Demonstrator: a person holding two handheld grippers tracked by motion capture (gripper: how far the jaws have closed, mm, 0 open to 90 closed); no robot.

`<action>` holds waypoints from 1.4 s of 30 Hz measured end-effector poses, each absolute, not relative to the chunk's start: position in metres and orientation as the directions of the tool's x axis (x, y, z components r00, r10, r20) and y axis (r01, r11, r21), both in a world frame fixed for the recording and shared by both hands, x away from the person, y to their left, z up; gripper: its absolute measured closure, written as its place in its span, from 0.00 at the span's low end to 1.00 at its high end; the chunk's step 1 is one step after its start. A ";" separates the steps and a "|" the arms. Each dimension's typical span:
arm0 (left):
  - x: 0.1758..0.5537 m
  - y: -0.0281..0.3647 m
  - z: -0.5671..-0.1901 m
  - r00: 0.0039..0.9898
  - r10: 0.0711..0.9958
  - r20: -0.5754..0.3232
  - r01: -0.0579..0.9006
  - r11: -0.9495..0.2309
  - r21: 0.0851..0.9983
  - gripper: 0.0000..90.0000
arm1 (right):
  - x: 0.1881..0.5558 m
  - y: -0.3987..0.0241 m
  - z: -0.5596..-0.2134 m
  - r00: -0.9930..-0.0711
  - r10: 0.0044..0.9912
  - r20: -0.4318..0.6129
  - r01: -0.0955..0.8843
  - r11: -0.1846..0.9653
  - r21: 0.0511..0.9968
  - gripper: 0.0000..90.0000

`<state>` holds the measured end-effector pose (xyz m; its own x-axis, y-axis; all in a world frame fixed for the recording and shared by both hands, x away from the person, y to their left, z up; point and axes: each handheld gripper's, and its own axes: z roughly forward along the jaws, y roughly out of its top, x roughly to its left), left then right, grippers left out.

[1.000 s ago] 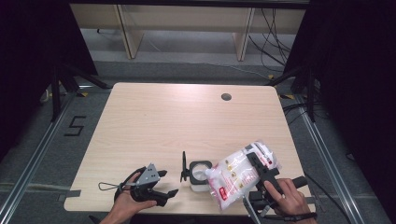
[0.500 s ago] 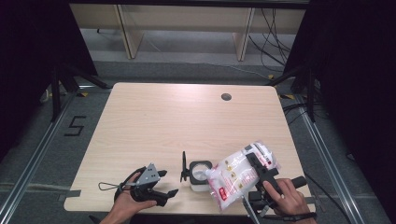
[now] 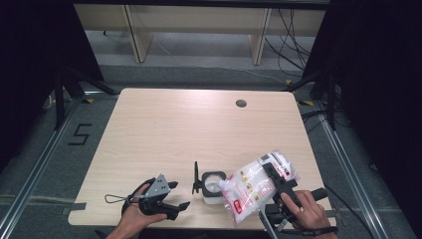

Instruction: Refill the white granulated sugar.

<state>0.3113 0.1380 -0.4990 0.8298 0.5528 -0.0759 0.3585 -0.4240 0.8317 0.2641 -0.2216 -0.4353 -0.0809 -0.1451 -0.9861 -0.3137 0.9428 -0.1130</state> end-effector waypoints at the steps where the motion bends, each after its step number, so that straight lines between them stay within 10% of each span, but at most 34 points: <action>1: 0.311 0.138 -0.499 0.830 0.553 -0.078 0.361 -0.426 0.830 0.23 | 0.264 -0.222 -0.436 -0.082 -0.142 -0.987 -0.310 0.944 -0.110 0.52; 42: 0.310 0.138 -0.499 0.821 0.563 -0.100 0.383 -0.411 0.827 0.23 | 0.263 -0.223 -0.433 -0.072 -0.119 -0.990 -0.328 0.940 -0.090 0.53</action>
